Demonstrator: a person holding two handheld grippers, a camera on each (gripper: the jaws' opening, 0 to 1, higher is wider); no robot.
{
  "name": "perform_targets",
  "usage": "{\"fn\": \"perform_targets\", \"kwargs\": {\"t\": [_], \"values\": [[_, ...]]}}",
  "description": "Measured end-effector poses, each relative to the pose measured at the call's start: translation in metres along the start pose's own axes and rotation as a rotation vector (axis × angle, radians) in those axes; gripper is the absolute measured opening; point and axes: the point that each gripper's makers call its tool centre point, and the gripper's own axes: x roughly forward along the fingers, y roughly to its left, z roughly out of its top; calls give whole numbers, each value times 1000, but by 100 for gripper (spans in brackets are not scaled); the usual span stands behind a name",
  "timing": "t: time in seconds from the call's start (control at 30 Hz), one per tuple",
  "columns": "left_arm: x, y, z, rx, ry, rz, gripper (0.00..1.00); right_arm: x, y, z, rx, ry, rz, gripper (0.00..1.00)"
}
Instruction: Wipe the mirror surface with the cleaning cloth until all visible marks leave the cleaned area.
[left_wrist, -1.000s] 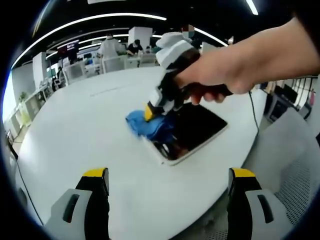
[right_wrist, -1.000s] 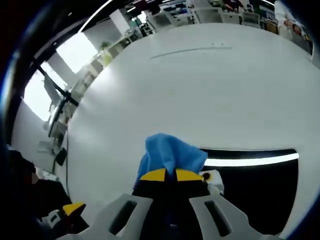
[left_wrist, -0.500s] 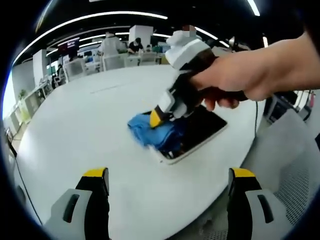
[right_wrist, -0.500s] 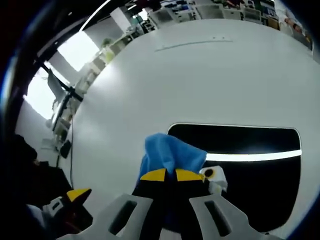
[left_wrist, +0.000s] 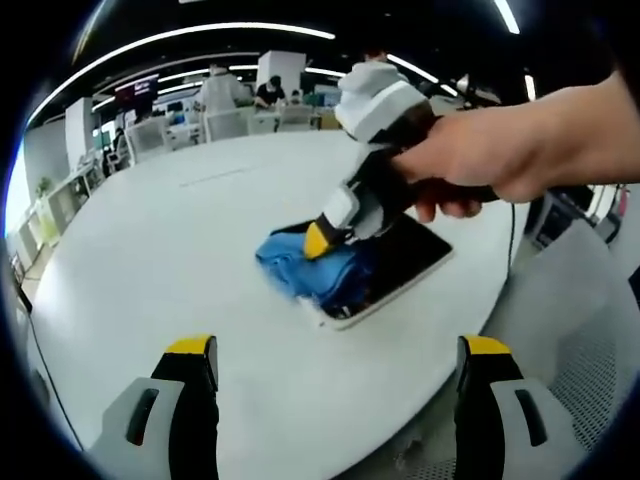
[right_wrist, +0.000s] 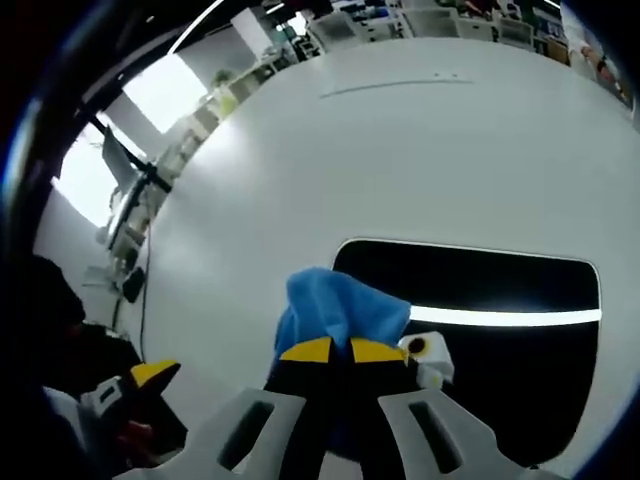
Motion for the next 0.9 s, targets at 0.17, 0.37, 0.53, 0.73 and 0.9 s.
{"fn": "perform_targets", "kwargs": {"t": [0.17,0.37,0.53,0.73,0.9], "values": [[0,-1,3,14,-13,-4,100,-5,-10,-1,-15,1,-12,0],[1,-1,3,10,-16,-6,100,-14,-27,-4,-13,1,-18,0],[1,-1,2,8,-9,-6,100,-21,-38,-6,-7,4,-9,0],[-1,2,5,5,-26,10,100,-28,-55,-8,-1,1,-20,0],[-1,-1,1,32,-1,-3,100,-35,-70,-9,-8,3,-34,0]]}}
